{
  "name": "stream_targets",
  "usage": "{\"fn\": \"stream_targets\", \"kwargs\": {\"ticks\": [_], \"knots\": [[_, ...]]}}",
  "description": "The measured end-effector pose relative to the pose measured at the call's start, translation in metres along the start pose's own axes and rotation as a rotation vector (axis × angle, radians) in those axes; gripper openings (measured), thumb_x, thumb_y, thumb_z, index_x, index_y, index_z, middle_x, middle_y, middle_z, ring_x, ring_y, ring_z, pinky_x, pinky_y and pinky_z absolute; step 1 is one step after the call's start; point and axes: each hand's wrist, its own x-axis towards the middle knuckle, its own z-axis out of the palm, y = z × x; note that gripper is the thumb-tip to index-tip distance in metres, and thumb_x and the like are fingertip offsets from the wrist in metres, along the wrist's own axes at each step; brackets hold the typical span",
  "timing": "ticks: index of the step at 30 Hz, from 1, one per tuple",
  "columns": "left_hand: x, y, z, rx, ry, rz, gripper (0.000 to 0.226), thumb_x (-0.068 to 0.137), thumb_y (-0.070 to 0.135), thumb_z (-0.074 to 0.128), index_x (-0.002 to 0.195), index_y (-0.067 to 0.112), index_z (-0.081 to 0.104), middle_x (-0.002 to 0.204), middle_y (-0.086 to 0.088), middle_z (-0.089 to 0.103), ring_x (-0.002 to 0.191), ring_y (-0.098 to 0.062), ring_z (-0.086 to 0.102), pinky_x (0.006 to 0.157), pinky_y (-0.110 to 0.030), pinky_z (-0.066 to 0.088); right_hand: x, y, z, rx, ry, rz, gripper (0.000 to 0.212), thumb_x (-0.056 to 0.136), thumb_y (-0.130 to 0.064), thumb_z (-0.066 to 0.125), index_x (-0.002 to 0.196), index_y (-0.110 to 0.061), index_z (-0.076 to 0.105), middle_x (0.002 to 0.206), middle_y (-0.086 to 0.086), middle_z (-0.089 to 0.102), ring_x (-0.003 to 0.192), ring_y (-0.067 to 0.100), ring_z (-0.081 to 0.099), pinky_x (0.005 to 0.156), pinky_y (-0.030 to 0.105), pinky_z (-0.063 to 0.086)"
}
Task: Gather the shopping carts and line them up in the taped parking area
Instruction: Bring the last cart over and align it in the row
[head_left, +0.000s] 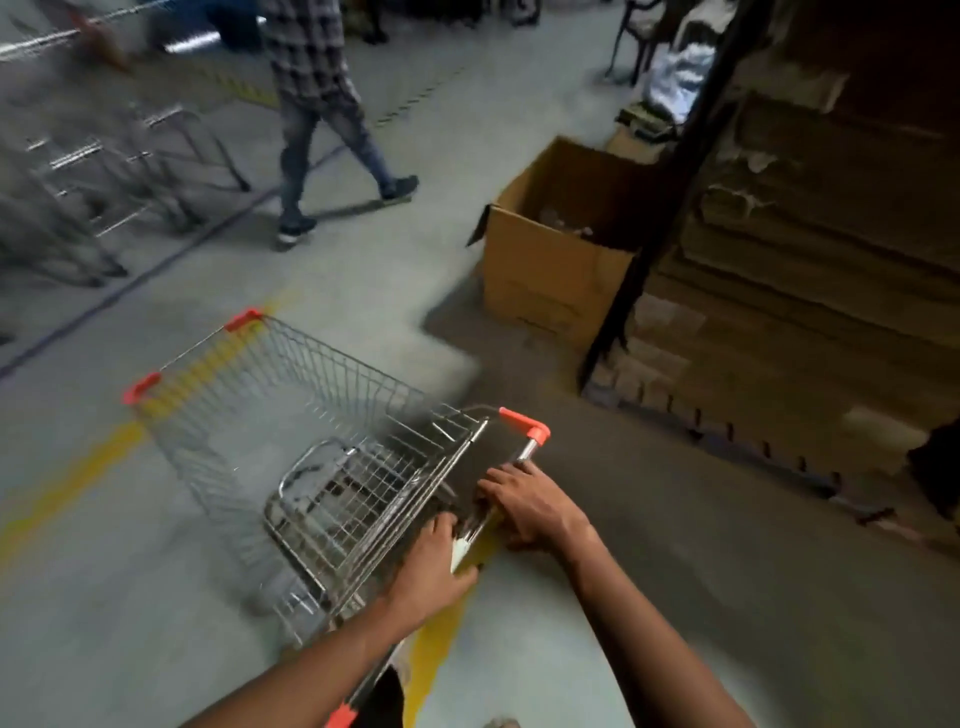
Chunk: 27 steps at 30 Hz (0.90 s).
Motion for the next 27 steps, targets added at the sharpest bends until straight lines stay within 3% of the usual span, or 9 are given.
{"fn": "stream_targets", "kwargs": {"ticks": [4,9,13,18,24,27], "knots": [[-0.010,-0.001,0.014,0.126,-0.023,-0.167,0.051,0.097,0.049,0.055,0.136,0.017,0.044,0.119,-0.014,0.068,0.108,-0.031,0.065,0.086,-0.037,0.049,0.026,0.008,-0.002,-0.156,-0.174,-0.108,0.027,0.082,-0.048,0.051,0.087,-0.026,0.066,0.088,-0.002,0.070,0.085,0.025,0.068,0.082,0.039,0.044],[-0.008,0.005,0.015,0.142,0.126,-0.141,0.035,0.099,0.047,0.052,0.126,0.025,0.055,0.102,-0.007,0.071,0.091,-0.023,0.071,0.066,-0.027,0.046,0.058,0.006,-0.004,-0.226,-0.366,-0.119,0.037,0.082,-0.051,0.064,0.088,-0.014,0.072,0.086,0.007,0.074,0.078,0.030,0.073,0.067,0.034,0.052],[0.002,0.002,0.005,0.162,0.132,-0.155,0.033,0.099,0.038,0.054,0.129,0.025,0.054,0.105,-0.005,0.071,0.091,-0.022,0.070,0.068,-0.031,0.052,0.076,0.005,-0.005,-0.257,-0.405,-0.112,0.034,0.082,-0.049,0.064,0.084,-0.016,0.069,0.084,0.006,0.073,0.076,0.030,0.072,0.064,0.033,0.050],[0.017,-0.006,-0.013,0.137,0.109,-0.145,0.024,0.098,0.033,0.054,0.119,0.022,0.058,0.091,-0.001,0.068,0.075,-0.019,0.068,0.055,-0.028,0.045,0.099,0.011,-0.007,-0.244,-0.424,-0.146,0.028,0.083,-0.047,0.062,0.076,-0.020,0.060,0.078,0.003,0.070,0.070,0.027,0.068,0.067,0.032,0.052],[0.031,-0.019,-0.040,0.136,0.118,-0.180,0.018,0.093,0.035,0.053,0.107,0.024,0.058,0.095,-0.008,0.069,0.084,-0.029,0.068,0.064,-0.035,0.049,0.133,0.014,-0.013,-0.203,-0.417,-0.176,0.037,0.082,-0.050,0.052,0.089,-0.017,0.069,0.079,0.002,0.070,0.069,0.023,0.066,0.066,0.033,0.053],[0.041,-0.034,-0.053,0.153,0.125,-0.212,0.023,0.091,0.039,0.054,0.110,0.027,0.057,0.097,-0.008,0.069,0.086,-0.029,0.068,0.068,-0.037,0.052,0.153,0.012,-0.019,-0.185,-0.385,-0.194,0.041,0.082,-0.050,0.050,0.089,-0.015,0.070,0.085,0.005,0.073,0.079,0.027,0.072,0.071,0.035,0.056]]}}
